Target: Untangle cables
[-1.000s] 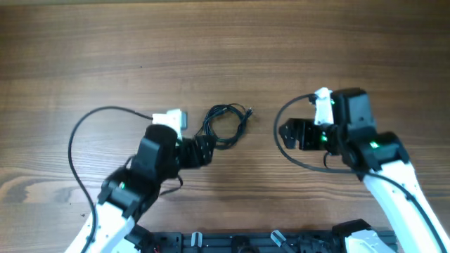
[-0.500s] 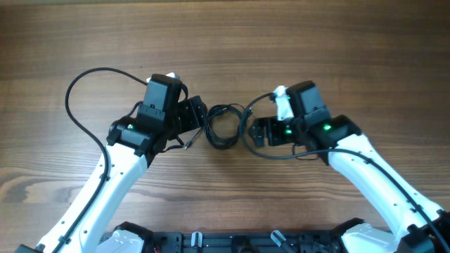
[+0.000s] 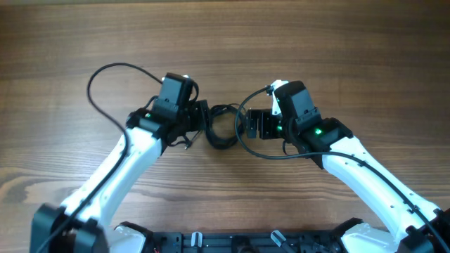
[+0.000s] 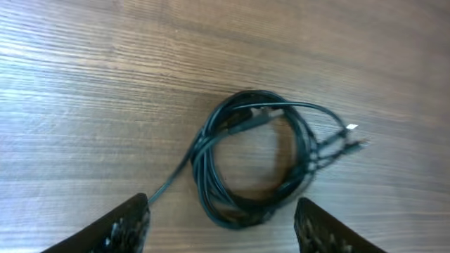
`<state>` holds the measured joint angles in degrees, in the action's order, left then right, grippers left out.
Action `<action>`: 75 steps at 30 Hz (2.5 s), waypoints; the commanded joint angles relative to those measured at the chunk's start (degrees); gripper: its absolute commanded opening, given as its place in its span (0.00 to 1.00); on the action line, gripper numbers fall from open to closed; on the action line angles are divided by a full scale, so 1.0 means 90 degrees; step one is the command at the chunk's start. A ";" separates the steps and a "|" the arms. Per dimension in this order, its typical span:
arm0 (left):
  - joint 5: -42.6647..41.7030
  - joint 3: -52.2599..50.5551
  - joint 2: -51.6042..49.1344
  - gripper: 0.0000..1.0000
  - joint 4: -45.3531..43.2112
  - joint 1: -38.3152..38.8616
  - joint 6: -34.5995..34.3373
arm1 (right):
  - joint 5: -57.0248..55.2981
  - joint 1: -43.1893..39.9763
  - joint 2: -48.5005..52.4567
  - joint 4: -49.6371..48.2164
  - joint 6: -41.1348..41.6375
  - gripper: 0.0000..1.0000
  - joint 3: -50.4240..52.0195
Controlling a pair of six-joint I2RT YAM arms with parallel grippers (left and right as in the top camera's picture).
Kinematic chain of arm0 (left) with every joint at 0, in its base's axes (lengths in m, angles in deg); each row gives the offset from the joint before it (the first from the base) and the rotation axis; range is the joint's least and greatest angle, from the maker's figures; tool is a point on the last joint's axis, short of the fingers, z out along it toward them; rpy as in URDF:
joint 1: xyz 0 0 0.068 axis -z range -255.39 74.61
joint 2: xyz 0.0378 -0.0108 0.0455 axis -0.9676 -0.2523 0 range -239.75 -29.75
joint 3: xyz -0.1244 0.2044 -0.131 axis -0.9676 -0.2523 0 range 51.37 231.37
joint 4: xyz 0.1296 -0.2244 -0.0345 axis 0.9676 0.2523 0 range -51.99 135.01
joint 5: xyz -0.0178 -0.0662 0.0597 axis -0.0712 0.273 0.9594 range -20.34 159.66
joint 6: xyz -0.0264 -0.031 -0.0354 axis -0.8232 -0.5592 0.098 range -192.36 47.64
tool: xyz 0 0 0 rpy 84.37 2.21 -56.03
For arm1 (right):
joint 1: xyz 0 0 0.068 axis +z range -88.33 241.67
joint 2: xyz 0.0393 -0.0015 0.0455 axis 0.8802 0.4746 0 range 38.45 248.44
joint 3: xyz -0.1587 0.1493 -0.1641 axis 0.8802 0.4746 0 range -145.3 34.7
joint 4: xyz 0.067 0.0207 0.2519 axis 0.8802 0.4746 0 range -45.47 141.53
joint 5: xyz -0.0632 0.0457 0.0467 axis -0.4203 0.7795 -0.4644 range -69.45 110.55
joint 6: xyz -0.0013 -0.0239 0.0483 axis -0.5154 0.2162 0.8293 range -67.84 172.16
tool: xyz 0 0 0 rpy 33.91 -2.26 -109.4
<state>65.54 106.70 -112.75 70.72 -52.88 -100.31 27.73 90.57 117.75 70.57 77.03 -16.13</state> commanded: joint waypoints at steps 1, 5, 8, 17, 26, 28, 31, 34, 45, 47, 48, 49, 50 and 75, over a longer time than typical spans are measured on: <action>0.0015 -0.0090 -0.0476 0.68 -0.0333 0.0017 0.0255 | -0.0155 0.0002 0.0083 0.0279 0.0073 1.00 -0.0117; 0.0010 -0.0090 -0.0792 0.65 -0.0680 0.0036 0.0253 | -0.0136 0.0002 0.0083 0.0605 0.0085 1.00 -0.0117; -0.0131 -0.0090 -0.1110 0.57 -0.0814 0.0204 0.0469 | -0.0136 0.0002 0.0083 0.0806 0.0083 1.00 -0.0114; -0.0124 -0.0090 -0.1836 0.64 -0.1214 0.0585 0.0903 | -0.0136 0.0002 0.0080 0.1025 0.0085 1.00 -0.0114; 0.0189 -0.0090 -0.2021 0.63 -0.1452 0.0583 0.0920 | -0.0136 0.0002 0.0083 0.1280 0.0083 1.00 -0.0114; 0.0243 -0.0090 -0.2021 0.63 -0.1472 0.0583 0.0918 | -0.0134 0.0002 0.0080 0.1294 0.0083 1.00 -0.0114; 0.0415 -0.0090 -0.2021 0.61 -0.1467 0.0583 0.0916 | -0.0134 0.0002 0.0083 0.1341 0.0083 1.00 -0.0114; 0.0605 -0.0090 -0.2021 0.60 -0.1467 0.0583 0.0918 | -0.0136 0.0002 0.0080 0.1365 0.0083 1.00 -0.0114; 0.0678 -0.0102 -0.2419 0.57 -0.1666 0.0583 0.0889 | -0.0136 0.0002 0.0083 0.1401 0.0085 1.00 -0.0114; 0.0675 -0.0102 -0.2472 0.55 -0.1666 0.0602 0.0889 | -0.0136 0.0002 0.0083 0.1392 0.0085 1.00 -0.0114; 0.0680 -0.0102 -0.2472 0.53 -0.1666 0.0600 0.0891 | -0.0136 0.0002 0.0083 0.1379 0.0085 1.00 -0.0114; 0.0680 -0.0102 -0.2472 0.49 -0.1678 0.0600 0.0891 | -0.0136 0.0002 0.0083 0.1375 0.0085 1.00 -0.0114; 0.0680 -0.0102 -0.2472 0.36 -0.1683 0.0600 0.0891 | -0.0136 0.0002 0.0083 0.1372 0.0085 1.00 -0.0114; -0.0036 -0.0100 0.1083 0.09 -0.1241 0.0600 0.1219 | 0.0097 0.0002 0.0083 0.0879 -0.0629 0.99 -0.0114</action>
<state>66.09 105.70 -107.77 59.60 -47.62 -91.87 27.58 90.55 117.75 80.30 73.27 -16.13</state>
